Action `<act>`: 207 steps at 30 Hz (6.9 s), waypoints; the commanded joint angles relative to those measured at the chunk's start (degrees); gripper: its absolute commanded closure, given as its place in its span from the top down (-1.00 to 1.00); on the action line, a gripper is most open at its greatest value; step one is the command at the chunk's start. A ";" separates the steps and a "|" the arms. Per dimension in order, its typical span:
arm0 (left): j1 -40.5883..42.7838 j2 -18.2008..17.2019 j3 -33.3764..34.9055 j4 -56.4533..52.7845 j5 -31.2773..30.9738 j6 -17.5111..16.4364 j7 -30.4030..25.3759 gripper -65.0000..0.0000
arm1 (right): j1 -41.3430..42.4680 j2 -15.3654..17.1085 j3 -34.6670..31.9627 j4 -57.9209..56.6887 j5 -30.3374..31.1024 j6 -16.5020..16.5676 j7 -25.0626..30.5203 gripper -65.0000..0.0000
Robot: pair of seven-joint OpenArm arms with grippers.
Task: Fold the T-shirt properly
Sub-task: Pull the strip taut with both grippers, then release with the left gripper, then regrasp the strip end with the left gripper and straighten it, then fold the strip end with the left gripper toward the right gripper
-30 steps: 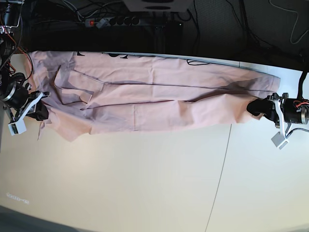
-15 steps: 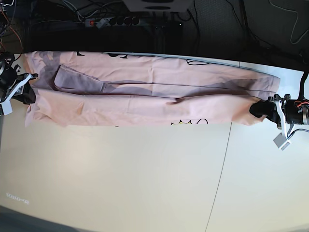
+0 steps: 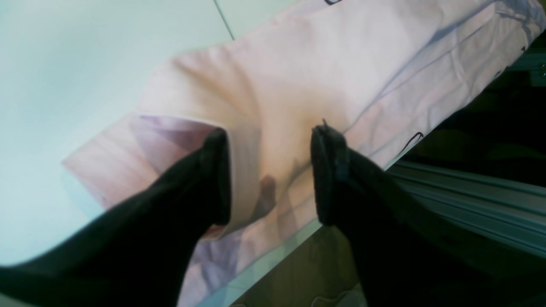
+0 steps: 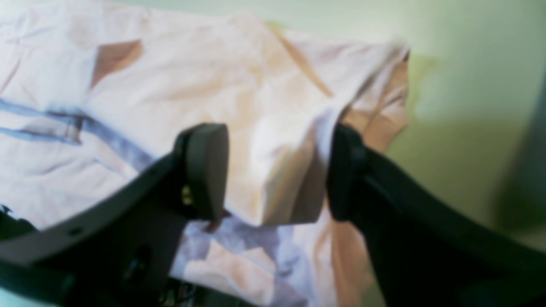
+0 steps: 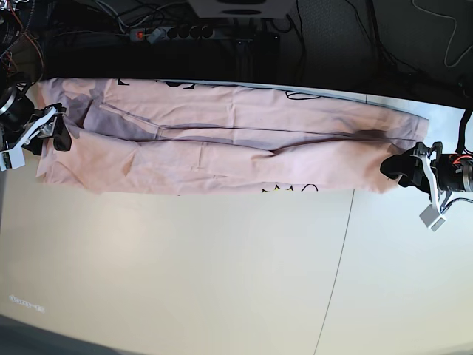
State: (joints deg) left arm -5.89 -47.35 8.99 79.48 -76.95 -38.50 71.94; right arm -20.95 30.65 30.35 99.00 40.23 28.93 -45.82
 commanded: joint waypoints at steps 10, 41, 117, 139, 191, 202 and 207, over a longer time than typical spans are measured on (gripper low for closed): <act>-1.07 -1.44 -14.45 0.70 -0.76 -1.50 -2.49 -0.05 | 3.41 0.13 9.25 0.92 2.05 4.28 2.47 0.08; 13.84 -0.11 -19.82 -1.64 5.22 -1.50 -10.97 0.46 | 4.26 -4.83 -12.15 2.14 -6.62 4.46 5.73 -1.00; 10.03 3.74 -13.57 -4.55 20.57 -1.49 -17.99 0.46 | 4.26 -4.81 -12.15 2.14 -6.54 4.46 3.80 -1.00; 10.08 8.61 -13.55 -4.55 25.29 -1.38 -17.73 0.45 | 4.24 -4.81 -12.15 2.14 -5.31 4.46 3.78 -1.00; 6.10 7.06 -18.99 12.33 11.82 -1.50 -10.36 -1.00 | 9.20 -4.83 -12.04 2.16 -0.37 4.48 5.49 -1.00; 6.03 18.62 -2.23 18.60 23.08 0.28 -13.46 -1.00 | 9.18 -4.83 -12.04 2.16 -1.84 4.50 5.46 -1.00; 6.03 23.17 -2.23 18.58 23.45 0.31 -13.88 -1.00 | 9.14 -4.83 -12.04 2.16 -1.88 4.48 5.25 -1.00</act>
State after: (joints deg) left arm 1.10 -23.57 7.11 97.21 -52.47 -37.95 59.64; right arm -12.38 24.91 17.76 100.38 37.67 28.93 -41.82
